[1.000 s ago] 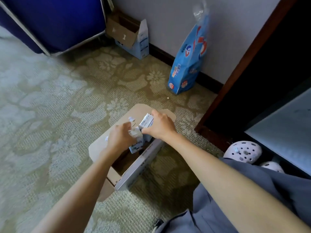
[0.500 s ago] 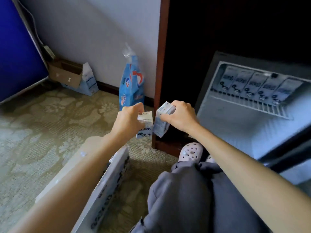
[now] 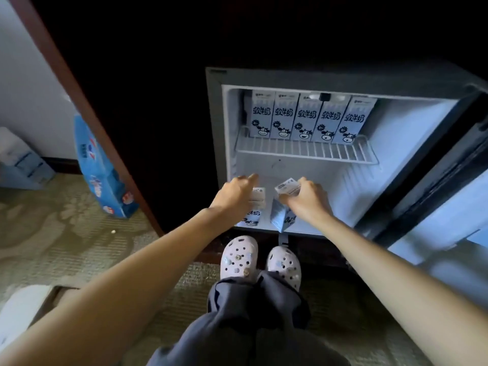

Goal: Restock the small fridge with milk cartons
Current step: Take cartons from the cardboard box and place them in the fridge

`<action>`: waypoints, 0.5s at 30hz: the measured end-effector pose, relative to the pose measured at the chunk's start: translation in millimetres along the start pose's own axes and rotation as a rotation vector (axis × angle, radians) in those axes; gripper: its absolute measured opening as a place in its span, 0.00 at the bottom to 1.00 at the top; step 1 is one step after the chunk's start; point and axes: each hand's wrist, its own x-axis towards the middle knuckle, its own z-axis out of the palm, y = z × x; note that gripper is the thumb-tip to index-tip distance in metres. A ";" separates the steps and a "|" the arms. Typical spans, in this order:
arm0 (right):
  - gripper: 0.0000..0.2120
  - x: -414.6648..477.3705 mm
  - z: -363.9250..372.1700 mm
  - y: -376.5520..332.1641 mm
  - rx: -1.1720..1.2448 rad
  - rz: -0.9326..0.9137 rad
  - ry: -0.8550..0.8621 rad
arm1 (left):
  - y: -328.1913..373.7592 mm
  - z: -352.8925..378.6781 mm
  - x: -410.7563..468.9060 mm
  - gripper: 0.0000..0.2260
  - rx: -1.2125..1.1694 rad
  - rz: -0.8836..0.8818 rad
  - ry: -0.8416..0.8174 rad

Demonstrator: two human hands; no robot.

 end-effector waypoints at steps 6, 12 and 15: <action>0.14 62.5 29.3 47.4 0.013 0.099 0.066 | -11.8 64.2 79.4 0.22 -0.030 -0.051 -0.072; 0.18 107.0 66.3 68.3 0.065 0.098 0.133 | -32.4 105.2 128.4 0.17 -0.072 -0.087 -0.010; 0.20 112.7 83.1 77.8 0.053 0.061 0.144 | -43.4 119.3 139.0 0.16 -0.047 -0.097 -0.011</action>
